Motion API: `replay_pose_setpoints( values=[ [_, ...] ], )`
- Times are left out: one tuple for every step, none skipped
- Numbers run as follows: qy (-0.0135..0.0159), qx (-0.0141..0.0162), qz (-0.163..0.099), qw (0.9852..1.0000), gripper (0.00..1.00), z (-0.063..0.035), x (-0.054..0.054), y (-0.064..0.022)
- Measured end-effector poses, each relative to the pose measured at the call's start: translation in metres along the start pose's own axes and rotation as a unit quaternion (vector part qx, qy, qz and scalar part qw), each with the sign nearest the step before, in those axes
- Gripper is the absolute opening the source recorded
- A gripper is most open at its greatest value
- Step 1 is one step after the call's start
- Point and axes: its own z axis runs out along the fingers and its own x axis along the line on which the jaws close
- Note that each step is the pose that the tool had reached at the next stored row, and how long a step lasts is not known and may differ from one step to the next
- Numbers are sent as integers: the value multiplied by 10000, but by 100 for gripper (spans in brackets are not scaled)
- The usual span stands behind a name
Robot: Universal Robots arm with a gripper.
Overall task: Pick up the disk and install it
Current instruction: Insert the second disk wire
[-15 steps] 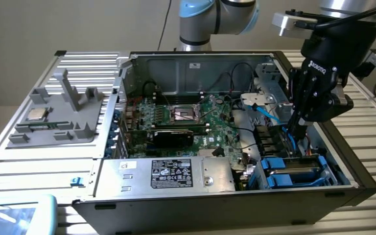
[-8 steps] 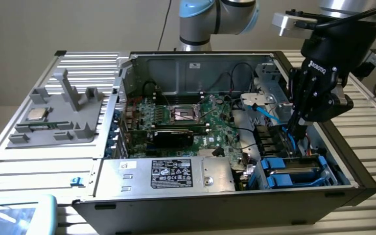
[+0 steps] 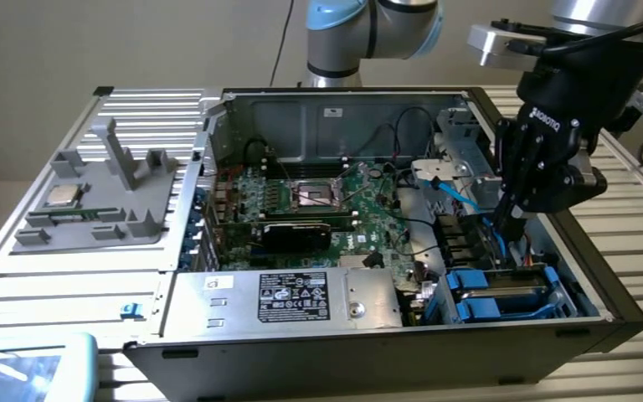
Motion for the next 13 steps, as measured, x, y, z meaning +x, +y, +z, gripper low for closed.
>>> replay_pose_setpoints(
  values=[
    [-42,-3,-4,10000,16,4,16,-1],
    [-76,-5,-7,10000,16,7,33,-3],
    [-102,-6,-10,9999,16,12,49,-4],
    [-121,-7,-11,9999,16,15,67,-5],
    [-134,-8,-11,9999,16,19,86,-7],
    [-139,-9,-9,9999,16,23,102,-8],
    [-144,-10,-7,9999,16,28,113,-6],
    [-145,-11,-4,9999,16,30,119,0],
    [-146,-12,-2,9999,16,34,121,11],
    [-147,-12,0,9999,16,37,123,27],
    [-147,-12,1,9999,16,41,126,46],
    [-148,-13,2,9999,16,45,128,65],
    [-150,-13,2,9999,16,49,130,86]
  ],
)
